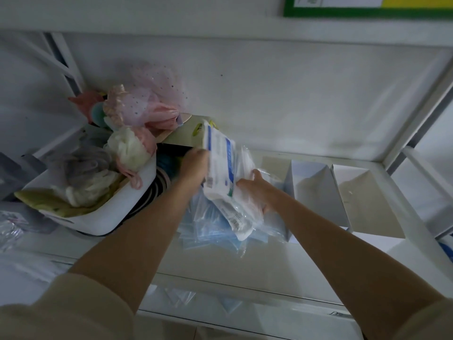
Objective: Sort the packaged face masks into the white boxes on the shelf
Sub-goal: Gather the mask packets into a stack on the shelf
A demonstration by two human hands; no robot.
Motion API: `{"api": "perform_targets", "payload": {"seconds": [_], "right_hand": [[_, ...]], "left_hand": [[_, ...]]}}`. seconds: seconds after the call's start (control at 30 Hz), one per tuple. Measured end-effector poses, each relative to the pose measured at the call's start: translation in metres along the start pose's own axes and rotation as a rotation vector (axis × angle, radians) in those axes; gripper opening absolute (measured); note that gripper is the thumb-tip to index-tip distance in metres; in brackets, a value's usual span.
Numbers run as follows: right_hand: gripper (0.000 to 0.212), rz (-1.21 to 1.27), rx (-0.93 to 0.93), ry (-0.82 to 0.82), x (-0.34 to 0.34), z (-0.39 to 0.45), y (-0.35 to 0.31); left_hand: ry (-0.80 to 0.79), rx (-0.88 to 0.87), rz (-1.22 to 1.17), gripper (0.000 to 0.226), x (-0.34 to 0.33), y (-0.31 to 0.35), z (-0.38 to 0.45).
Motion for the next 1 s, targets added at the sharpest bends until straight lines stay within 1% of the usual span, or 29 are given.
{"api": "perform_targets", "payload": {"seconds": [0.03,0.07,0.1,0.13,0.17,0.2,0.23,0.27,0.3,0.33,0.37,0.4,0.43,0.47,0.5,0.53,0.57,0.6,0.63,0.67,0.7,0.73,0.8,0.87,0.9,0.93,1.0], "right_hand": [[0.068,-0.017,0.007,-0.007,0.000,-0.002,-0.002],[0.067,-0.063,0.059,0.009,0.001,-0.004,-0.007],[0.065,-0.108,0.144,0.062,0.003,-0.003,-0.013],[0.061,-0.102,0.235,0.138,0.007,-0.003,-0.020],[0.058,0.005,0.294,0.216,0.012,-0.004,-0.028],[0.056,0.192,0.295,0.222,0.018,-0.007,-0.036],[0.055,0.397,0.260,0.145,0.024,-0.009,-0.042],[0.058,0.573,0.216,-0.001,0.028,-0.010,-0.048],[0.062,0.689,0.176,-0.170,0.033,-0.011,-0.052],[0.065,0.730,0.158,-0.300,0.035,-0.015,-0.054],[0.063,0.737,0.156,-0.394,0.034,-0.018,-0.056],[0.056,0.725,0.174,-0.455,0.031,-0.021,-0.057],[0.044,0.675,0.198,-0.455,0.027,-0.023,-0.059],[0.035,0.614,0.207,-0.414,0.024,-0.023,-0.061],[0.034,0.596,0.204,-0.336,0.024,-0.023,-0.060],[0.038,0.613,0.199,-0.265,0.025,-0.022,-0.059],[0.041,0.650,0.192,-0.211,0.030,-0.019,-0.058],[0.044,0.695,0.184,-0.172,0.036,-0.017,-0.055],[0.044,0.730,0.179,-0.149,0.043,-0.015,-0.052],[0.043,0.750,0.172,-0.140,0.050,-0.012,-0.048],[0.041,0.756,0.154,-0.137,0.055,-0.010,-0.044],[0.038,0.754,0.125,-0.136,0.057,-0.008,-0.039],[0.032,0.735,0.068,-0.146,0.056,-0.005,-0.028],[0.023,0.691,0.013,-0.168,0.050,-0.002,-0.016],[0.019,0.667,-0.012,-0.178,0.047,-0.001,-0.010],[0.018,0.643,-0.035,-0.184,0.043,0.001,-0.003],[0.021,0.602,-0.076,-0.179,0.039,0.004,0.008]], "left_hand": [[0.060,-0.024,-0.008,0.024,0.012,0.007,0.007],[0.118,-0.050,-0.011,0.028,0.023,0.011,0.013],[0.173,-0.063,-0.043,0.030,0.031,0.014,0.016],[0.219,-0.050,-0.119,0.029,0.037,0.015,0.017],[0.248,-0.021,-0.214,0.026,0.040,0.015,0.016],[0.254,0.008,-0.301,0.022,0.042,0.014,0.015],[0.239,0.030,-0.377,0.018,0.043,0.013,0.012],[0.202,0.044,-0.431,0.016,0.042,0.012,0.011],[0.150,0.052,-0.454,0.016,0.039,0.011,0.010],[0.105,0.059,-0.416,0.020,0.035,0.010,0.008],[0.071,0.073,-0.335,0.024,0.030,0.011,0.004],[0.033,0.081,-0.264,0.026,0.026,0.012,0.000],[-0.028,0.076,-0.243,0.024,0.020,0.012,-0.003],[-0.095,0.061,-0.256,0.023,0.015,0.010,-0.004],[-0.131,0.045,-0.270,0.021,0.012,0.007,-0.004],[-0.113,0.042,-0.265,0.019,0.011,0.004,-0.001],[-0.043,0.048,-0.225,0.018,0.013,-0.001,0.002],[0.070,0.064,-0.124,0.019,0.017,-0.008,0.007],[0.190,0.102,0.003,0.023,0.021,-0.019,0.010],[0.264,0.161,0.088,0.029,0.024,-0.028,0.008],[0.249,0.234,0.104,0.033,0.022,-0.038,0.006],[0.168,0.304,0.061,0.032,0.017,-0.046,0.004],[-0.015,0.422,-0.057,0.022,0.002,-0.055,-0.002],[-0.083,0.466,-0.113,0.022,-0.010,-0.057,-0.005],[-0.091,0.450,-0.105,0.024,-0.014,-0.057,-0.005],[-0.092,0.394,-0.046,0.027,-0.017,-0.057,-0.004],[-0.047,0.232,0.077,0.030,-0.019,-0.053,-0.001]]}}
Point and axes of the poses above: each hand's wrist, its own z-axis towards the middle knuckle, its own x-axis out of the back of the hand, y = z × x, the point moved 1 cm from there along z, towards the middle knuckle, and after that the axes turned 8 degrees about -x, right-handed, at the moved point
